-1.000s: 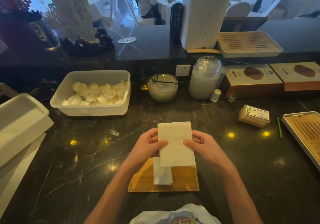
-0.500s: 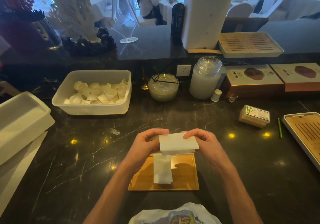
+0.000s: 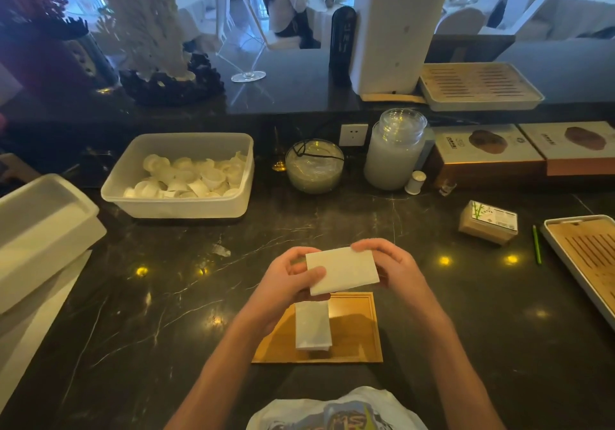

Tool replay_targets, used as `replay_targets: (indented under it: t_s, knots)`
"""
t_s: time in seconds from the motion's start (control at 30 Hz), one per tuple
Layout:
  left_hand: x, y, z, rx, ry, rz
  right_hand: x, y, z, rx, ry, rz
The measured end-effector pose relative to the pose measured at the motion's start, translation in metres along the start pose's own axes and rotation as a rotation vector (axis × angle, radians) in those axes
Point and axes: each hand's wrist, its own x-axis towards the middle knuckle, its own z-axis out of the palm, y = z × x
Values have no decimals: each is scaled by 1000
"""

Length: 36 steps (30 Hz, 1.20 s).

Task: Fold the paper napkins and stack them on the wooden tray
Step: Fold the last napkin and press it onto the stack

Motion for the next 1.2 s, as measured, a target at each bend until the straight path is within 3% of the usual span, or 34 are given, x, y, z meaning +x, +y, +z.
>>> replay_targets:
  t_s: [0.17,0.3,0.43,0.67,0.87,1.2]
  knots:
    - [0,-3,4,80,115,64,-1,2,4,0,26,88]
    - [-2,-4,1,209,15,14,1,3,3,-106,51,8]
    - [-4,-6,3,266,-65,1,3,-4,1,-171,-63,-10]
    - [-1,-16,11,138,158,84,-2,5,13,-33,-18,82]
    - [-1,-25,6,134,63,-20,-2,20,18,-39,83,102]
    - [2,-29,-1,159,125,9,0,29,25,-26,103,154]
